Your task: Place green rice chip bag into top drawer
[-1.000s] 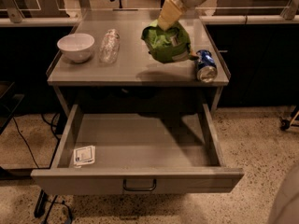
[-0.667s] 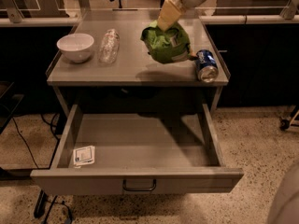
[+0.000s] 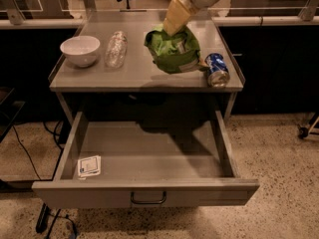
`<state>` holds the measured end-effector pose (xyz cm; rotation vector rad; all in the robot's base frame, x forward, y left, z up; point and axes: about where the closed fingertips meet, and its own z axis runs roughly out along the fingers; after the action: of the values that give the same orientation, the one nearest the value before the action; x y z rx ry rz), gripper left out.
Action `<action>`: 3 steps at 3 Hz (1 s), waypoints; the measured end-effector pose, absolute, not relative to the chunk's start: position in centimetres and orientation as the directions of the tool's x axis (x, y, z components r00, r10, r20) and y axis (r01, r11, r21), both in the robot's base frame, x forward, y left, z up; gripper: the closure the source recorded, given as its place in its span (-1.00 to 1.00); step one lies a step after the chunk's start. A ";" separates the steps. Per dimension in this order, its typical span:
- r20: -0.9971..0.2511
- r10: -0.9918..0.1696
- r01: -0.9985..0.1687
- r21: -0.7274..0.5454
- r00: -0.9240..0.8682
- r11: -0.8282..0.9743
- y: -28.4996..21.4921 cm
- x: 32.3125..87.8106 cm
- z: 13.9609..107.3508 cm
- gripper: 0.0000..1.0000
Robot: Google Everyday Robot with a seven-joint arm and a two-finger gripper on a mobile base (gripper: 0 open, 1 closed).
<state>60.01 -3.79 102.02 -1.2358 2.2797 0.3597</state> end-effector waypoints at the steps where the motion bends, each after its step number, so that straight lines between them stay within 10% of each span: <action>1: -0.571 -0.669 -0.829 0.037 -0.475 0.558 -2.9 57.3 102.3 1.00; 3: -0.569 -0.640 -0.818 0.106 -0.516 0.566 -2.8 54.8 100.9 1.00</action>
Offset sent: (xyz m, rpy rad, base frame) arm -0.0806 0.0063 -0.0203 0.1310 0.1454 -0.0505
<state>54.79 -2.81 100.93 -1.1711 2.3276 0.5019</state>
